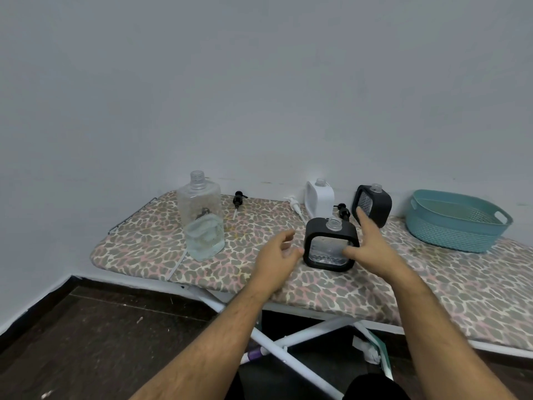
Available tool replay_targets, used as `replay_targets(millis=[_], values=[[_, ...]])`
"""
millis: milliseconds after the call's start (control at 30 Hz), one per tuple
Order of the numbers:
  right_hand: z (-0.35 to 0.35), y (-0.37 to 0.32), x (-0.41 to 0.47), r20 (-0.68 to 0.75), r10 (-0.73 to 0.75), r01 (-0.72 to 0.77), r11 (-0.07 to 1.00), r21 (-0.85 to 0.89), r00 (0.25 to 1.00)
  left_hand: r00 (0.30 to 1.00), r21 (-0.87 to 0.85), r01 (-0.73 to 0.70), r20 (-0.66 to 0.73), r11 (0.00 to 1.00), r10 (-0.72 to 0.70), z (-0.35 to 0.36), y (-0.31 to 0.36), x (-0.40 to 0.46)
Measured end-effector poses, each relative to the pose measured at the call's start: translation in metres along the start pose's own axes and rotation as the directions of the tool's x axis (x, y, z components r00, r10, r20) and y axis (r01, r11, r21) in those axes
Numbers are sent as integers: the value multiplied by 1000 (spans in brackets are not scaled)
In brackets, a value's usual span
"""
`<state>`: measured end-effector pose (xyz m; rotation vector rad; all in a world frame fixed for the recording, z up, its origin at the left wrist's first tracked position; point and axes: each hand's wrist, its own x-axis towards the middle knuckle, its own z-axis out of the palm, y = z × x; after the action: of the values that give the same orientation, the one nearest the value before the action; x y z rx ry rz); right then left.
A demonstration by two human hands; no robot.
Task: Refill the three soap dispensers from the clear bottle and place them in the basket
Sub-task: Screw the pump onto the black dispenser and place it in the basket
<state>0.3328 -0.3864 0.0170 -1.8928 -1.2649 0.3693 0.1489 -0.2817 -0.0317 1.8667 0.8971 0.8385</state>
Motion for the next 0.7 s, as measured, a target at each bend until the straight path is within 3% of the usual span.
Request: replay_targets(millis=[67, 133, 200, 333, 433, 600, 700], values=[[1, -17, -2, -198, -120, 103, 990, -92, 973, 995, 135, -53, -72, 989, 63, -17, -9, -5], [8, -38, 0, -398, -176, 157, 984, -81, 900, 990, 282, -92, -76, 955, 118, -35, -19, -9], [23, -68, 5, -467, -204, 226, 974, -9, 861, 988, 382, -117, -50, 917, 147, -51, -29, -9], [74, -113, 44, -217, -226, 250, 964, 89, 950, 991, 447, -113, -14, 887, 133, -71, -44, 4], [119, -118, 93, -48, -143, 148, 980, 131, 989, 992, 482, -123, 38, 868, 119, -70, -55, 10], [170, -115, 176, 51, 4, -6, 999, 47, 999, 967, 621, -254, 172, 741, 187, -66, -71, 18], [191, -108, 222, 111, 69, -65, 997, -47, 991, 965, 663, -254, 227, 705, 134, -67, -77, 23]])
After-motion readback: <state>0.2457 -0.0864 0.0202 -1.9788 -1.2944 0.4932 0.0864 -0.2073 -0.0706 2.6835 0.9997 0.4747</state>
